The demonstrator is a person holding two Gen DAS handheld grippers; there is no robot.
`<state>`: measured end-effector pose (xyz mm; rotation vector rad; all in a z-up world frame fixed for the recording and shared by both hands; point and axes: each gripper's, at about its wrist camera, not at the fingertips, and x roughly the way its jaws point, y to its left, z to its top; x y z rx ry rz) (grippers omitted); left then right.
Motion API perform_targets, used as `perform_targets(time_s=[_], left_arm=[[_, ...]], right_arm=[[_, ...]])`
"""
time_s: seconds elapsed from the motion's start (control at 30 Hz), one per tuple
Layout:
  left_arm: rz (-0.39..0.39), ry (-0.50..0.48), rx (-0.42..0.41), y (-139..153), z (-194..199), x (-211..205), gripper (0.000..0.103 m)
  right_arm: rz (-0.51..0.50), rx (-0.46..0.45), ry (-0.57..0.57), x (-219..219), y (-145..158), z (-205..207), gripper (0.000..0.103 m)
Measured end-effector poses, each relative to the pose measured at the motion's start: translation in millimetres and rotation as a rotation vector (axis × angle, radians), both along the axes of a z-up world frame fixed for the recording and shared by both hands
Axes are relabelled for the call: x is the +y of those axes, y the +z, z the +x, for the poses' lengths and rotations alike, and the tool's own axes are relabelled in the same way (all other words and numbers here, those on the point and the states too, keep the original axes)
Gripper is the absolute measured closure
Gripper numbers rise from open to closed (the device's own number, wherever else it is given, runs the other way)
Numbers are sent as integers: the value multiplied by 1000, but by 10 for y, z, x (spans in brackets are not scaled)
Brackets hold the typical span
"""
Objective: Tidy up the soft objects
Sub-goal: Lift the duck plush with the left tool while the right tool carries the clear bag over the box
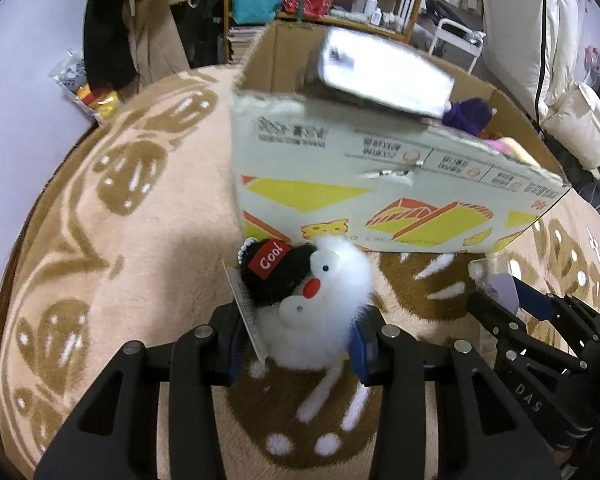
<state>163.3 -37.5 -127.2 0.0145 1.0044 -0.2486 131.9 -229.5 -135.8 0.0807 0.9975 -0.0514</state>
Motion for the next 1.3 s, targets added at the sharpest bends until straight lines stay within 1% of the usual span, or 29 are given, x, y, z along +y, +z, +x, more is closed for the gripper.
perform_targets(time_s=[0.17, 0.3, 0.53, 0.6, 0.77, 0.97, 1.13, 1.3], left_arm=[[-8, 33, -63, 191, -107, 125, 64], [-4, 45, -123, 353, -206, 163, 64], [13, 54, -250, 715, -477, 200, 64], [7, 50, -274, 818, -559, 203, 64], [22, 46, -361, 1106, -667, 189, 64], [19, 14, -442, 1414, -583, 92, 63], [31, -16, -500, 1597, -418, -51, 63], [82, -53, -543, 1687, -198, -250, 63]], right_arm=[[31, -38, -7, -34, 176, -165, 55], [44, -76, -1, 60, 330, -223, 55], [39, -178, 25, 140, 703, -375, 55], [50, -204, 24, 135, 805, -413, 55], [81, -267, 22, 72, 1061, -450, 55], [85, -326, 33, 15, 1341, -398, 55], [77, -346, 27, -29, 1437, -226, 55], [80, -357, 23, -81, 1521, 3, 55]])
